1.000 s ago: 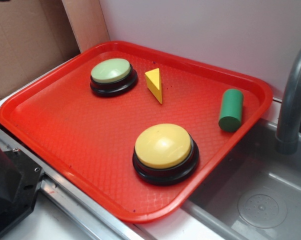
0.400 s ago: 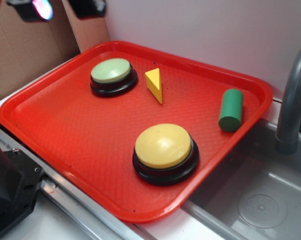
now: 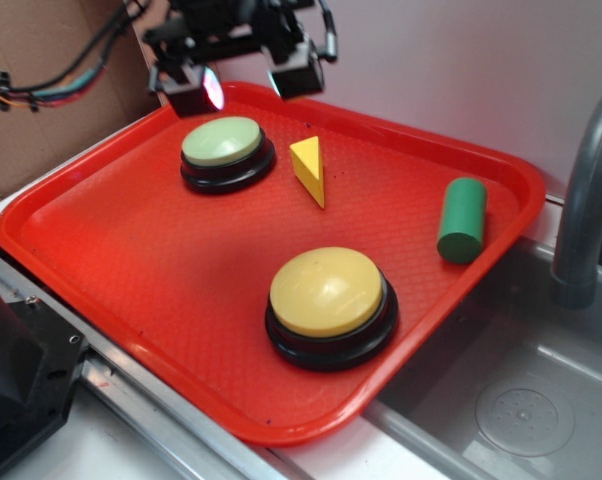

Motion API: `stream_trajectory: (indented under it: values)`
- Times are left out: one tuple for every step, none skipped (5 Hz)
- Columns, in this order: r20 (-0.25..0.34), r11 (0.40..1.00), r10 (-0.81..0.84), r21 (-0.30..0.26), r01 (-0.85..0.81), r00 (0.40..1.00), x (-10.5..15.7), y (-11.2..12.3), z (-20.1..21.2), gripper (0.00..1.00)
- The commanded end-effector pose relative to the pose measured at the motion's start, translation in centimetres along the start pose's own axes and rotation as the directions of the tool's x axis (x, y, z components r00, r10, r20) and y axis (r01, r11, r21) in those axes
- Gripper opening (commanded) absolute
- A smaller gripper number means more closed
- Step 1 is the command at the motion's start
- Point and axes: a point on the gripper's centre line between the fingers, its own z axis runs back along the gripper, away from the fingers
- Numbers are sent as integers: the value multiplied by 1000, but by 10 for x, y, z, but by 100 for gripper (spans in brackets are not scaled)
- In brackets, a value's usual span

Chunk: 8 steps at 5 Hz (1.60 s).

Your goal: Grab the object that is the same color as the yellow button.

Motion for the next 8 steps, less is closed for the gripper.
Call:
stream_trajectory:
  values:
    - [21, 998, 41, 40, -42, 999, 20, -9, -47, 100]
    - [28, 996, 41, 75, -43, 999, 22, -12, -67, 100]
    - [20, 995, 45, 85, -46, 999, 25, -14, -76, 100]
    - [23, 994, 68, 85, -70, 997, 29, -13, -81, 66]
    - [42, 995, 72, 70, -75, 997, 27, -13, -76, 0]
    - [39, 998, 34, 43, -36, 999, 25, -15, -65, 0]
    - [-59, 995, -97, -39, 95, 994, 23, -12, -36, 0]
    - [-77, 970, -242, -58, 238, 967, 20, -9, -3, 0]
